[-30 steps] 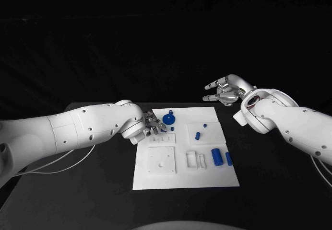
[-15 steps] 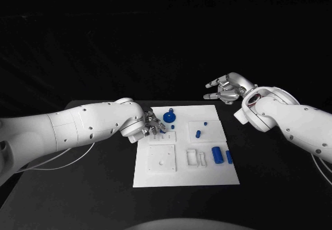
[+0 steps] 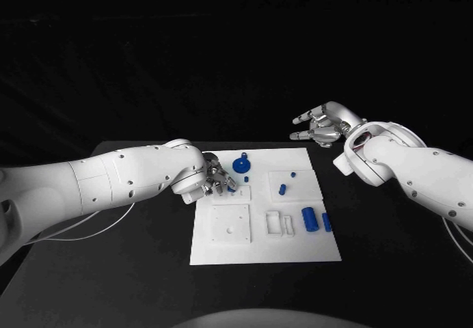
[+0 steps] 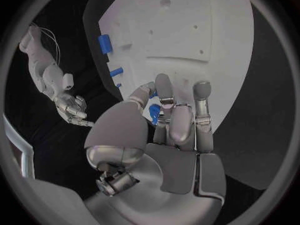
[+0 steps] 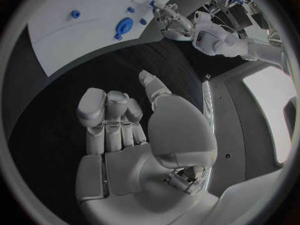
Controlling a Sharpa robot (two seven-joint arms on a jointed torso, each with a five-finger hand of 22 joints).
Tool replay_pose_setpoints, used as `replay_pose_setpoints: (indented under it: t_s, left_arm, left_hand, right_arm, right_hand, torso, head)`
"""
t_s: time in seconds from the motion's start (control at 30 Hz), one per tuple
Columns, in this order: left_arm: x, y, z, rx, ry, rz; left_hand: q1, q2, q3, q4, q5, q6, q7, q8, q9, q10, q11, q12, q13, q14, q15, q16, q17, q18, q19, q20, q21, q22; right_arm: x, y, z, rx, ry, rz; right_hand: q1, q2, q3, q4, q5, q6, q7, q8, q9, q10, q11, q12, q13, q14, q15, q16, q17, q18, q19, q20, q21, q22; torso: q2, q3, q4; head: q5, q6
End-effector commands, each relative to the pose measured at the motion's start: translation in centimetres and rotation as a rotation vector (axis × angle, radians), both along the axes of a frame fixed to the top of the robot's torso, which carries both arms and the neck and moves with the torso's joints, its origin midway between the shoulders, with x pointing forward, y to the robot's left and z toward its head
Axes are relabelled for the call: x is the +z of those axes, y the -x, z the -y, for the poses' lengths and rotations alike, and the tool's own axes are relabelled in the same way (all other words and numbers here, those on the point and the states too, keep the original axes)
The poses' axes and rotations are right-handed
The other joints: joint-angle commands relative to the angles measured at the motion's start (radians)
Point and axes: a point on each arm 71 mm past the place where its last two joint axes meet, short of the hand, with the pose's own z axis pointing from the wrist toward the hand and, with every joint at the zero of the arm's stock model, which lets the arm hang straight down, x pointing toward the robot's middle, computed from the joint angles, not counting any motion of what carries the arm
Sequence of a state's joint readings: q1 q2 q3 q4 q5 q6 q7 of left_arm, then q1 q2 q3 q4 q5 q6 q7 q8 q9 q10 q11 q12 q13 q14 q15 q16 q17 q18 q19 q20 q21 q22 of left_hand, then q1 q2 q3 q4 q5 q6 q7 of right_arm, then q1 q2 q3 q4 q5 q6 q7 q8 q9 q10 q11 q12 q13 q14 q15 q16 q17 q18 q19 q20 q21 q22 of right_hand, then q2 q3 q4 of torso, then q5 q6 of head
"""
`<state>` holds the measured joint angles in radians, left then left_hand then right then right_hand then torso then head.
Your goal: Assemble the parts on the task board
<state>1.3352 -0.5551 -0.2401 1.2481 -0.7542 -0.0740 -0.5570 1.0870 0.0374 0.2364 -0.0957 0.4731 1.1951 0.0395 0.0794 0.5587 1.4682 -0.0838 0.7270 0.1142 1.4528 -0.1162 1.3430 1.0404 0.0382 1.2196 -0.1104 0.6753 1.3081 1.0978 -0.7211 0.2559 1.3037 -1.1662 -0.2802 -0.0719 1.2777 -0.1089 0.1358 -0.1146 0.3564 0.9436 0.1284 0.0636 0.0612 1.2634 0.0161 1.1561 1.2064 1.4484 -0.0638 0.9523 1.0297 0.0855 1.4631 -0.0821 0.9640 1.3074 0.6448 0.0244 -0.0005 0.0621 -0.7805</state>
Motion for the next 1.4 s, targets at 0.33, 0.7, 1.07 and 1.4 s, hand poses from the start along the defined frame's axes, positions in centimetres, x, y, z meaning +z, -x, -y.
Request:
replay_pose_setpoints:
  t_s: [0.33, 0.7, 1.07, 1.4]
  left_arm:
    - [-0.3, 0.1, 0.2, -0.027, -0.029, -0.005]
    - [-0.9, 0.1, 0.0, -0.024, -0.043, 0.003]
    - [-1.0, 0.2, 0.0, -0.038, -0.054, -0.009]
    - [-1.1, 0.3, 0.2, -0.059, -0.063, -0.023]
  left_hand:
    - [0.018, 0.023, -0.007, 0.001, -0.008, 0.197, -0.111, 0.068, 0.771, 0.048, -0.006, 0.008, -0.002, 0.006, 0.002, 0.005, -0.002, 0.011, 0.009, 0.002, -0.01, 0.015]
    - [0.026, 0.029, -0.017, 0.006, -0.051, 0.199, -0.11, 0.048, 0.767, 0.048, -0.005, -0.004, -0.006, 0.004, 0.005, -0.008, -0.021, 0.015, 0.015, 0.008, -0.024, 0.016]
    - [0.03, 0.028, -0.02, 0.006, -0.037, 0.201, -0.111, 0.049, 0.771, 0.048, -0.005, -0.001, -0.004, 0.005, 0.004, -0.004, -0.016, 0.016, 0.017, 0.008, -0.026, 0.017]
    - [0.029, 0.027, -0.017, 0.002, -0.032, 0.199, -0.111, 0.054, 0.771, 0.048, -0.005, 0.001, -0.005, 0.005, 0.005, -0.002, -0.014, 0.016, 0.018, 0.008, -0.026, 0.018]
  right_arm:
    - [-0.1, 0.0, -0.2, 0.014, 0.0, -0.008]
    - [-0.1, -0.1, -0.2, 0.015, 0.0, -0.009]
    - [-0.1, -0.1, -0.2, 0.015, 0.0, -0.011]
    - [-0.2, -0.1, -0.3, 0.016, 0.0, -0.012]
  right_hand:
    - [-0.005, 0.004, 0.002, -0.007, 0.008, 0.006, -0.002, -0.002, 0.001, -0.009, 0.0, -0.005, -0.002, -0.001, 0.003, -0.007, -0.002, 0.014, 0.065, 0.003, -0.006, 0.121]
    - [-0.009, 0.005, 0.004, -0.009, 0.009, 0.006, -0.002, -0.003, 0.001, -0.01, 0.0, -0.006, -0.003, -0.001, 0.003, -0.009, -0.001, 0.014, 0.065, 0.003, -0.009, 0.12]
    - [-0.01, 0.006, 0.004, -0.01, 0.013, 0.006, -0.002, -0.002, 0.001, -0.01, 0.0, -0.006, -0.003, 0.0, 0.003, -0.01, -0.001, 0.014, 0.065, 0.003, -0.009, 0.12]
    - [-0.01, 0.005, 0.004, -0.01, 0.02, 0.006, -0.002, -0.003, 0.001, -0.01, 0.0, -0.005, -0.003, 0.0, 0.003, -0.011, 0.0, 0.014, 0.065, 0.003, -0.009, 0.12]
  torso:
    - [0.0, -0.0003, -0.0008]
    - [0.0, -0.0009, -0.0003]
    - [0.0, -0.0007, 0.0002]
    - [0.0, -0.0004, -0.0002]
  head:
    - [0.0, -0.003]
    - [-0.006, -0.006]
    - [-0.007, -0.009]
    - [-0.003, -0.012]
